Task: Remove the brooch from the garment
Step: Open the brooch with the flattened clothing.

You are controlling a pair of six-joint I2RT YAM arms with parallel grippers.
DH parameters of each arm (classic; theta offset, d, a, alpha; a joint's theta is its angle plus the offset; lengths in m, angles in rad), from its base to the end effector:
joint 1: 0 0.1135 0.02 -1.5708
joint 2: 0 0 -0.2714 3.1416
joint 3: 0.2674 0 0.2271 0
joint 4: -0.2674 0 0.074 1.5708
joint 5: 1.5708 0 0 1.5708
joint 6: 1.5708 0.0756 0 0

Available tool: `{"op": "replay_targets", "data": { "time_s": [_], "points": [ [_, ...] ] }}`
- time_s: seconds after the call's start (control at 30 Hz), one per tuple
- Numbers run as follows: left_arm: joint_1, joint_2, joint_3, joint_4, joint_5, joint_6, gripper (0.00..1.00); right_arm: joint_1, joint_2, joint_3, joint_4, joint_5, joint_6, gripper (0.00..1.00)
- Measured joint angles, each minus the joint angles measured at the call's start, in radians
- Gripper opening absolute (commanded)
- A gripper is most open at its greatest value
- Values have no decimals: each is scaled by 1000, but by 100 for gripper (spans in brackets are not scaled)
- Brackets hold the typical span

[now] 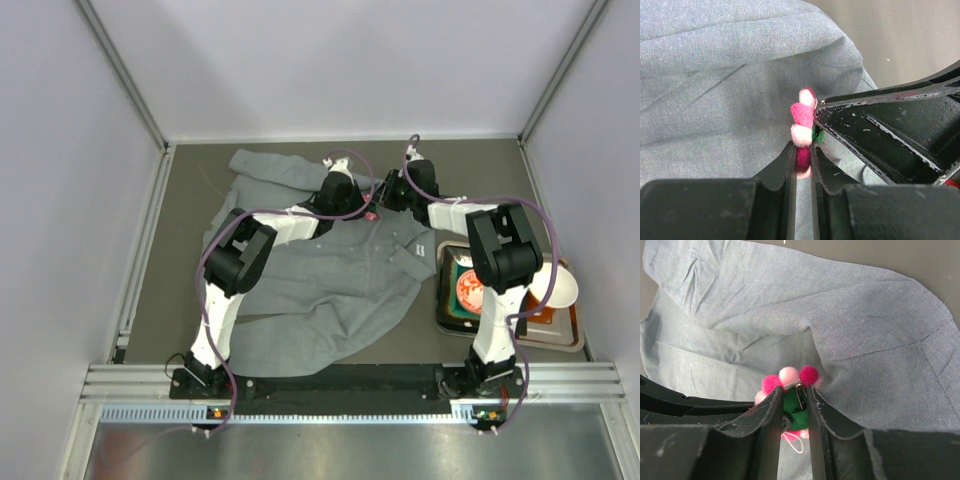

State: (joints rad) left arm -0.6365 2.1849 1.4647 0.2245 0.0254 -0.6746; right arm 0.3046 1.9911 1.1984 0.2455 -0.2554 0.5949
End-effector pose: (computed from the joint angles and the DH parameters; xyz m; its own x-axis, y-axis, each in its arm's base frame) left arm 0.4107 -0.3060 0.1648 -0.6811 -0.2730 -0.6794 0.2392 0.7940 -0.5588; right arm 0.4263 0.1540 0.1708 -0.6890 0.3518 -0.6336 -0.1326 0.7983 0.5875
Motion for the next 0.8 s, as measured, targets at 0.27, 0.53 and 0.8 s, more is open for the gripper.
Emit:
{"op": "replay_targets", "data": {
  "time_s": [0.27, 0.53, 0.8],
  "points": [
    [1, 0, 0, 0, 0, -10, 0, 0, 0, 0, 1, 0, 1, 20],
    [1, 1, 0, -11, 0, -12, 0, 0, 16, 0, 0, 0, 0, 23],
    [1, 4, 0, -15, 2, -11, 0, 0, 16, 9, -25, 7, -20, 19]
  ]
}}
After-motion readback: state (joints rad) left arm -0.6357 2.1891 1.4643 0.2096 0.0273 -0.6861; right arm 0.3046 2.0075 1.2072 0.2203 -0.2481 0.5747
